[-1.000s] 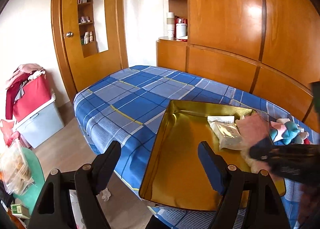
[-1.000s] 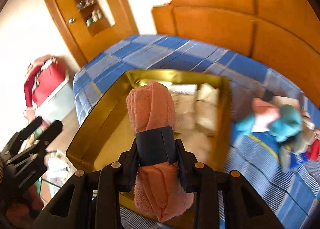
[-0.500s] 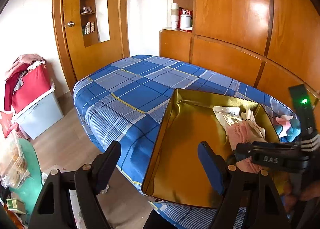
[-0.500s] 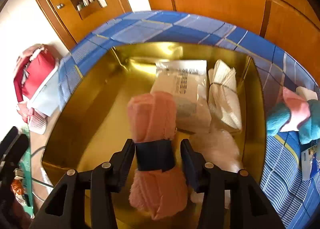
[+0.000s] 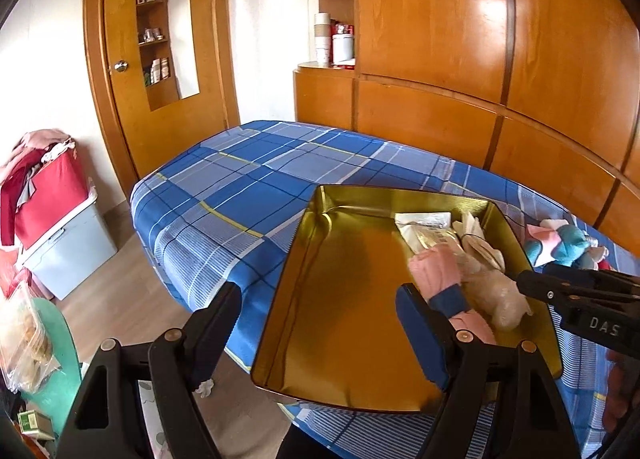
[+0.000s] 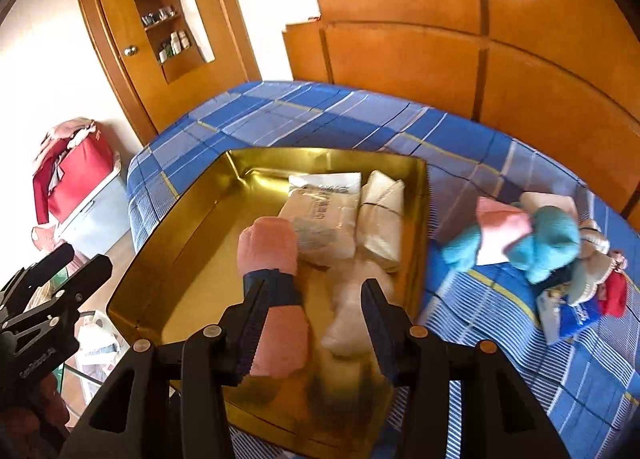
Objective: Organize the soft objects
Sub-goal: 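Carry the pink rolled towel into the gold tray and release it with the right gripper, then move both grippers back toward the blue elephant and white socks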
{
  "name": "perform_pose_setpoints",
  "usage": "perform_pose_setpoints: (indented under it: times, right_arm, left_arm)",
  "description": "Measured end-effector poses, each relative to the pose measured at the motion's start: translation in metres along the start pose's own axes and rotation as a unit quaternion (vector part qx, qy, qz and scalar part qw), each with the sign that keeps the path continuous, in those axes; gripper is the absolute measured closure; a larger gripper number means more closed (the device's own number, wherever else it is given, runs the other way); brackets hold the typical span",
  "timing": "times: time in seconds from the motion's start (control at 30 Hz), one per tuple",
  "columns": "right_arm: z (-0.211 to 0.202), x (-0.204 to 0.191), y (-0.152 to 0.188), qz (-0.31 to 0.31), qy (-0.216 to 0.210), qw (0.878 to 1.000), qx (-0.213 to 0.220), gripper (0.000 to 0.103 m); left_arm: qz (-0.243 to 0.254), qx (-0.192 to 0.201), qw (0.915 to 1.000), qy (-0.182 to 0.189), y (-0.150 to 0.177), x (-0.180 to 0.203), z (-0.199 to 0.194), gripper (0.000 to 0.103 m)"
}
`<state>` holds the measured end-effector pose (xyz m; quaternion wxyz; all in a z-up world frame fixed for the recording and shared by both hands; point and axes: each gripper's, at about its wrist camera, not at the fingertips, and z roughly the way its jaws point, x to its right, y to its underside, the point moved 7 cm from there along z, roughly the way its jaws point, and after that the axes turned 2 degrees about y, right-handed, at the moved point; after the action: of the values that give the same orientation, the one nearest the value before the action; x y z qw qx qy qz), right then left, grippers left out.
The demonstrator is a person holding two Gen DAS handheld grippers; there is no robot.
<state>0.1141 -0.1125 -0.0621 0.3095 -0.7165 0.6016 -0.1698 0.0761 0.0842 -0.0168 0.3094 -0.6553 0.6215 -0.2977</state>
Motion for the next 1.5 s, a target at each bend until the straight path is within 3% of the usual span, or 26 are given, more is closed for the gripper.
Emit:
perform_pose_setpoints:
  times: [0.4, 0.97, 1.17, 1.5]
  right_arm:
    - [-0.035, 0.044, 0.008, 0.013, 0.038, 0.999, 0.031, 0.055]
    - [-0.091, 0.180, 0.027, 0.079, 0.149, 0.984, 0.058, 0.055]
    - [-0.100, 0.236, 0.051, 0.126, 0.191, 0.972, 0.060, 0.055]
    - [-0.105, 0.278, 0.070, 0.224, 0.177, 0.956, 0.067, 0.055]
  left_arm:
    - [0.033, 0.006, 0.9993, 0.018, -0.005, 0.028, -0.007, 0.023]
    - [0.099, 0.005, 0.9932, 0.061, -0.011, 0.098, -0.011, 0.023]
    - [0.120, -0.019, 0.9871, 0.104, -0.012, 0.137, -0.003, 0.023]
    - [0.160, -0.057, 0.9707, 0.170, -0.022, 0.210, 0.020, 0.023]
